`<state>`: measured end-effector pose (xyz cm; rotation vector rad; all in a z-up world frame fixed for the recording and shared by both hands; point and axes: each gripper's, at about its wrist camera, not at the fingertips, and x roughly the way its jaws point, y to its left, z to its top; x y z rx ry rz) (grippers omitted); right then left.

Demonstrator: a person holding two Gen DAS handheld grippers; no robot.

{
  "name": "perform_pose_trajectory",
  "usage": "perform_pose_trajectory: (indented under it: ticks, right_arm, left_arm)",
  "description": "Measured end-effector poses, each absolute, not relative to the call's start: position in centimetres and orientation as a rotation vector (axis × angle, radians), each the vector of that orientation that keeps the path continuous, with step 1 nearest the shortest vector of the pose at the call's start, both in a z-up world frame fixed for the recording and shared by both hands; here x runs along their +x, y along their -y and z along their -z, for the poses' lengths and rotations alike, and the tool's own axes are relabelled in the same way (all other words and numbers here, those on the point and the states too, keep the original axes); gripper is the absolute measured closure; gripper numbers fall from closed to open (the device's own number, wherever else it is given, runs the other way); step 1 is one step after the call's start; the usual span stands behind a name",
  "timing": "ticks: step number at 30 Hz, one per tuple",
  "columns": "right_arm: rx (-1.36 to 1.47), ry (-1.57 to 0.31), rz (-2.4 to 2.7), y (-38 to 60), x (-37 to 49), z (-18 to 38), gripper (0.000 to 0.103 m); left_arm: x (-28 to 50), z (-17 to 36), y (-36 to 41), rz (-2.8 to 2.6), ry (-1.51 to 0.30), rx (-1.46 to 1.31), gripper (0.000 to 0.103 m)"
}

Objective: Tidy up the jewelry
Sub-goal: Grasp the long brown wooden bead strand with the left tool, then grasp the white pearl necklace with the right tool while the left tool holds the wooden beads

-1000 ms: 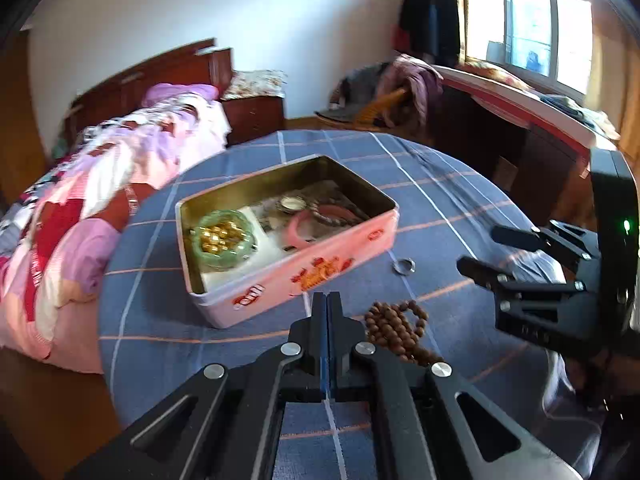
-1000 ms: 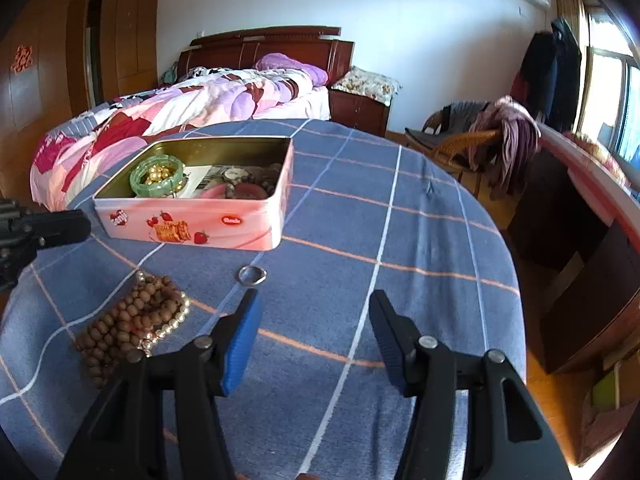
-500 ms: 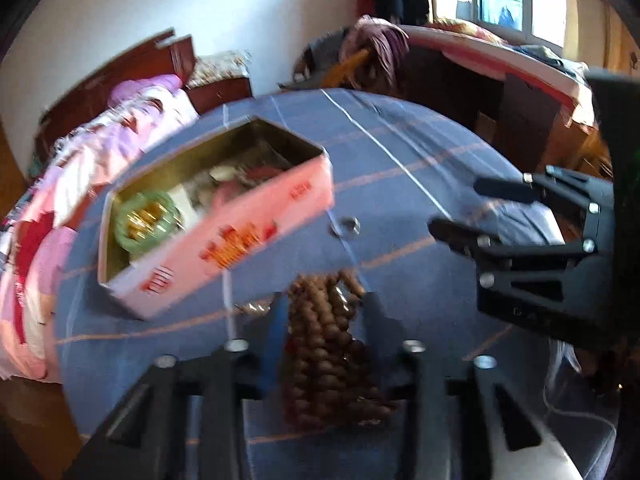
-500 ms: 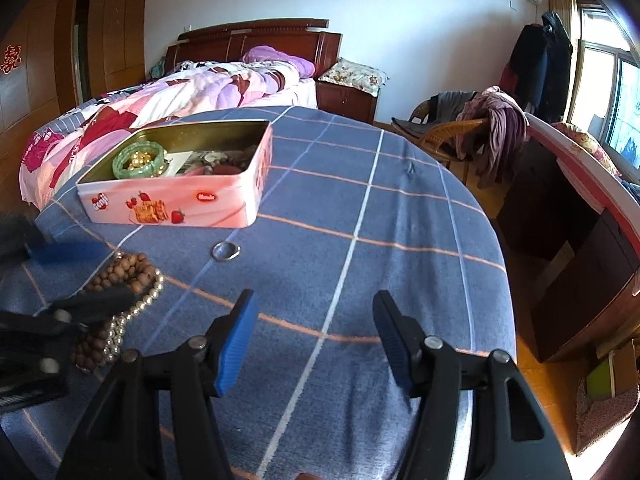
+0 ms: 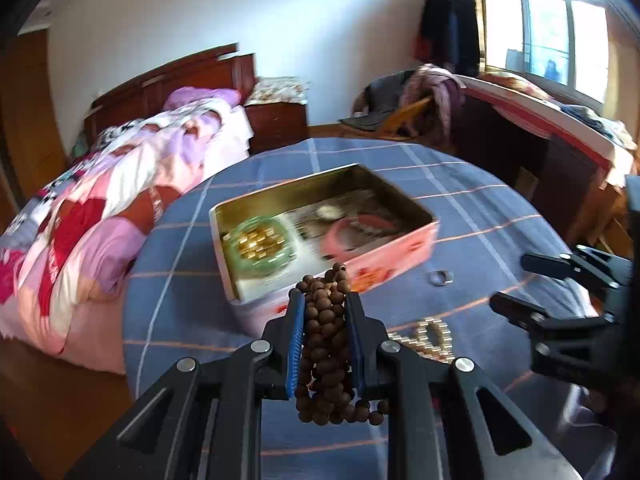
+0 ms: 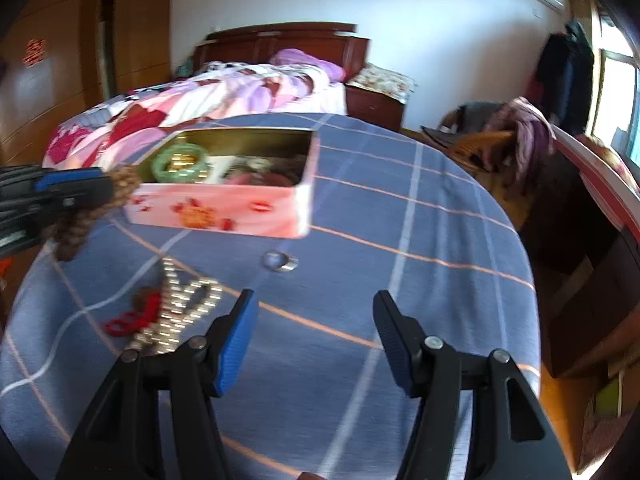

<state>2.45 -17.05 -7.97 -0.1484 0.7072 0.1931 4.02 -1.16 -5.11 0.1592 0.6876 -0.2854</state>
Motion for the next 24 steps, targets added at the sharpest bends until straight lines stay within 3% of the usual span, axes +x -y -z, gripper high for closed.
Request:
perform_pose_trajectory:
  ticks: [10,12,14,22,23,24]
  right_arm:
    - [-0.236,-0.757,-0.323,12.1,2.0,8.8,0.044]
    - [-0.242,-0.792,-0.322,12.0,2.3,9.5,0.057]
    - [-0.217,-0.818,-0.303,12.7,2.9,9.9,0.063]
    - [-0.183,-0.821,-0.291,14.0,3.3,9.9,0.063]
    - [-0.160,-0.828,-0.306,14.2,3.3,9.9,0.071]
    - [-0.135,-0.837,-0.337,14.4,3.3,9.9,0.088]
  left_arm:
    - [3.7,8.1,0.2,0.236,-0.722,0.161,0.083]
    - [3.7,8.0,0.0,0.234,-0.722,0.151,0.083]
    - [3.8,7.9,-0.2,0.231,-0.718,0.145,0.083]
    - [3.8,8.3,0.4,0.244,-0.728,0.144,0.083]
    - [3.8,8.4,0.4,0.247,-0.731,0.144,0.083]
    - [3.8,8.5,0.4,0.249,-0.733,0.143,0.083]
